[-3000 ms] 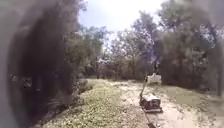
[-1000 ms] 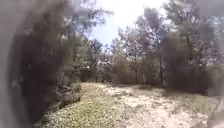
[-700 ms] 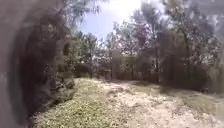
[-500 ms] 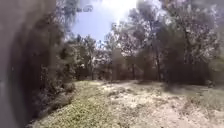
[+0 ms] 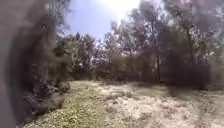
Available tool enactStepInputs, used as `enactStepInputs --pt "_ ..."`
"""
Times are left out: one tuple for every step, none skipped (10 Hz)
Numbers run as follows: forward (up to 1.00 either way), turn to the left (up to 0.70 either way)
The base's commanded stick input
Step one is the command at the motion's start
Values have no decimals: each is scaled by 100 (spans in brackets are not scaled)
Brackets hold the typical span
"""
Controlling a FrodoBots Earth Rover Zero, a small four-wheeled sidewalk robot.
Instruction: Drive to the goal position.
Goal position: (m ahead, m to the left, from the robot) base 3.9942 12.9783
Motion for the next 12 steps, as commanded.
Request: enactStepInputs --pt "70 0" --pt "70 0" --pt "70 0" --pt "70 0" --pt "70 0" --pt "70 0" --pt "70 0" --pt "70 0" --pt "70 0" --pt "70 0" --pt "70 0" --pt "70 0"
